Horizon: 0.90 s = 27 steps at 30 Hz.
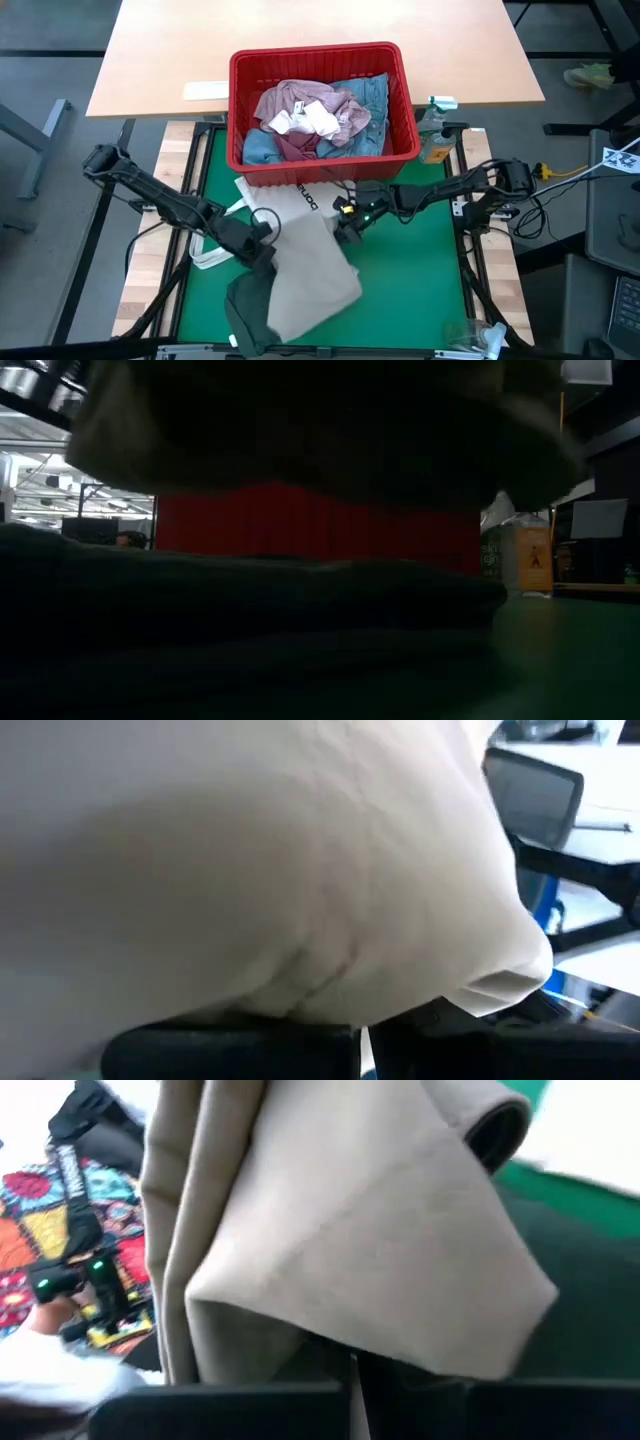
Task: Fold laundry
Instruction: Fold the grey shorts
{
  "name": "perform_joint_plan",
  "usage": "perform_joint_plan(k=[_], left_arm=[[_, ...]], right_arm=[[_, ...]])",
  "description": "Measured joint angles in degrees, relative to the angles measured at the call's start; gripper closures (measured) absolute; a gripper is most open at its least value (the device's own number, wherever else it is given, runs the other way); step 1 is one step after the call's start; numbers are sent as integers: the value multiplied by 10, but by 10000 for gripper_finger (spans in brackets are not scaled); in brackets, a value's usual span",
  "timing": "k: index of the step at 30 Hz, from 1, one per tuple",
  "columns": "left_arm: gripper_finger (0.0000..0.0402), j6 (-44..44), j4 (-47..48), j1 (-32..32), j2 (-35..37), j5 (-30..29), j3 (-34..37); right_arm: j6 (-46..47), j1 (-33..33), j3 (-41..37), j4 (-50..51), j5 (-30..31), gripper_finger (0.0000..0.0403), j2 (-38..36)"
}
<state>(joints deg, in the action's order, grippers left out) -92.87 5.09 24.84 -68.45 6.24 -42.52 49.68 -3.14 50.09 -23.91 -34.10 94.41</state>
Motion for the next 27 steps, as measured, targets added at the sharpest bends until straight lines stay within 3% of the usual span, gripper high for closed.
perform_joint_plan(k=[7, 15, 22, 27], left_arm=[[401, -82, -1, 72, 0, 10, 0], [401, -135, 11, 147, -26, -70, 0], [401, -135, 40, 169, -90, -71, 0], [401, -129, 119, 169, -100, -43, 0]], right_arm=[[0, -57, 13, 8, 56, 399, 1], [-4, -74, 13, 13, 144, 399, 31], [-4, -74, 13, 13, 181, 399, 73], [-5, -74, 13, 12, 214, 382, 81]])
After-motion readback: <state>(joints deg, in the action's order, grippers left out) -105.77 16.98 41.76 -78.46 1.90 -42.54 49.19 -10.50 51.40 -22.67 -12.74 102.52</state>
